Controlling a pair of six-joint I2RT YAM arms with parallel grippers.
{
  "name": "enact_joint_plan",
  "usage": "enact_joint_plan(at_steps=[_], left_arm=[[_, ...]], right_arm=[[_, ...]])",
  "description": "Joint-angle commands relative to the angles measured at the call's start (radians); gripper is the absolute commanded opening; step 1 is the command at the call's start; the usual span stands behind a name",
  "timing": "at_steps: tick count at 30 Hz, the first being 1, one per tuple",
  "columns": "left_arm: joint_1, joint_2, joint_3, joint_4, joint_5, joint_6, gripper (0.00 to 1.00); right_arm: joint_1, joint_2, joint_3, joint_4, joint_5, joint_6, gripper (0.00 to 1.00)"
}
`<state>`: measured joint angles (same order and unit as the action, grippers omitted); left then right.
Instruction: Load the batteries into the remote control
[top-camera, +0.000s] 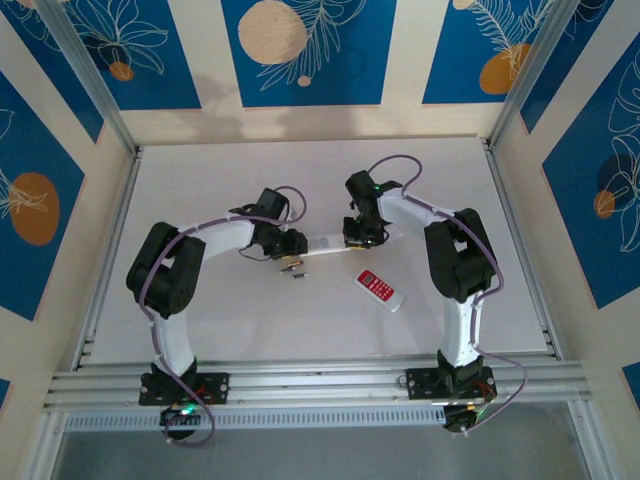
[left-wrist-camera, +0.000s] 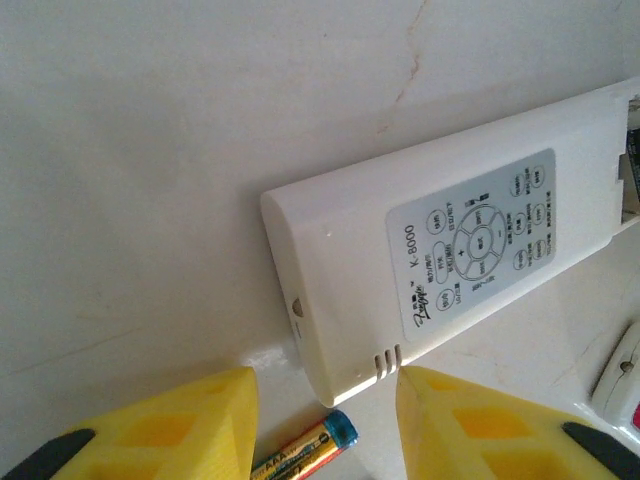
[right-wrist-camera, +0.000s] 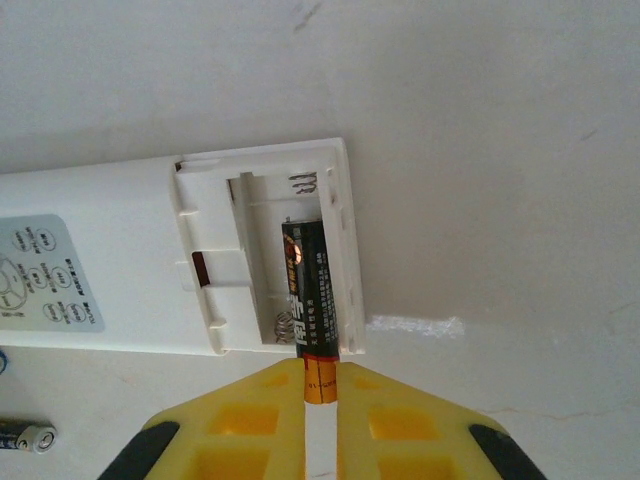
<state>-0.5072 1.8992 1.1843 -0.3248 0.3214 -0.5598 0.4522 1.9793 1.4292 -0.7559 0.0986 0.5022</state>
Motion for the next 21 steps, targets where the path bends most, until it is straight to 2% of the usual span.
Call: enact_joint_plan(at_steps=[1, 21], left_arm=[[-0.004, -0.002, 0.011, -0.002, 0.016, -0.001, 0.42], [0.012, 0.078, 0.041, 0.045, 0.094, 0.013, 0.4]], right_arm=[[0.002, -0.02, 0.014, -0.036, 0.015, -0.025, 0.14], [-0.012, 0.067, 0.086, -0.071, 0.039, 0.011, 0.13]])
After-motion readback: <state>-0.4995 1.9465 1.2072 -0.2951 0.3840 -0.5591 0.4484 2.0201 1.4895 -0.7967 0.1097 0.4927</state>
